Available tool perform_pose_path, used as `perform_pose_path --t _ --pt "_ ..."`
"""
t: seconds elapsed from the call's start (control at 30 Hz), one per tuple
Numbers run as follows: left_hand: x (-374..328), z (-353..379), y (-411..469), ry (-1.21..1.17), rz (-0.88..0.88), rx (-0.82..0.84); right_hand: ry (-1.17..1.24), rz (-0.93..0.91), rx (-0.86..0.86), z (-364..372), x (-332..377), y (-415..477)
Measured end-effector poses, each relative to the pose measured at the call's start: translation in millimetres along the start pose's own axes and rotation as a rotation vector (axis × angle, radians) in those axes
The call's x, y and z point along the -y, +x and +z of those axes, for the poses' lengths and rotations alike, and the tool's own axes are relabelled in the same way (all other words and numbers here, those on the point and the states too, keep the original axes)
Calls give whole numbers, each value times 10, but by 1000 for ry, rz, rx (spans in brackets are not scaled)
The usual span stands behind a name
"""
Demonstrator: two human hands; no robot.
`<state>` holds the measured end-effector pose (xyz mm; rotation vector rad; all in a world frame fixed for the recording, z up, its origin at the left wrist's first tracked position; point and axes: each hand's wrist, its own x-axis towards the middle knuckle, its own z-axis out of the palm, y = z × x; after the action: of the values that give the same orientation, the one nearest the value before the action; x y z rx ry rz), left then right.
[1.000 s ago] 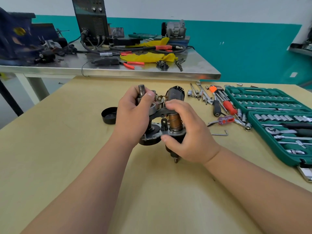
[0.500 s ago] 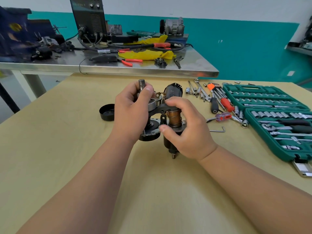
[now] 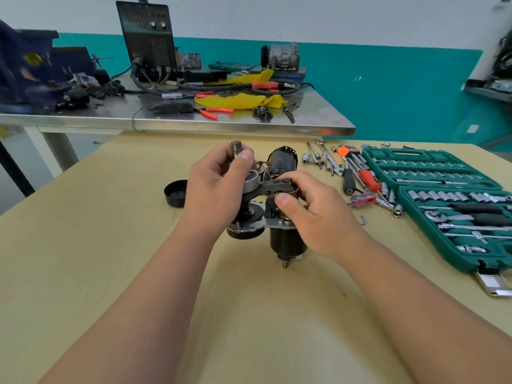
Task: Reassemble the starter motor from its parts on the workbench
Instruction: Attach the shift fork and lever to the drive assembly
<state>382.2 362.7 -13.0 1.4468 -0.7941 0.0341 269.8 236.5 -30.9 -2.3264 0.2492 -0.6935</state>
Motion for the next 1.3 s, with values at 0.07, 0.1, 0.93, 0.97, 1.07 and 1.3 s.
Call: perform_pose_path --t 0.07,0.1,0.93,0.97,1.07,1.3 --pt "-5 -16 -3 18 38 31 -57 -25 13 -18 -10 -21" --pt "-6 -24 -3 13 44 50 -75 -28 27 -30 -11 -22" --pt "49 139 -122 121 -264 212 -91 29 259 -518 -41 -35" --pt "34 144 -123 123 -253 214 -108 18 247 -533 -32 -43" --pt "6 151 -133 115 -236 224 -136 -15 229 -540 -27 -56" --pt "-58 189 -183 72 -236 148 -182 -35 180 -521 -30 -104"
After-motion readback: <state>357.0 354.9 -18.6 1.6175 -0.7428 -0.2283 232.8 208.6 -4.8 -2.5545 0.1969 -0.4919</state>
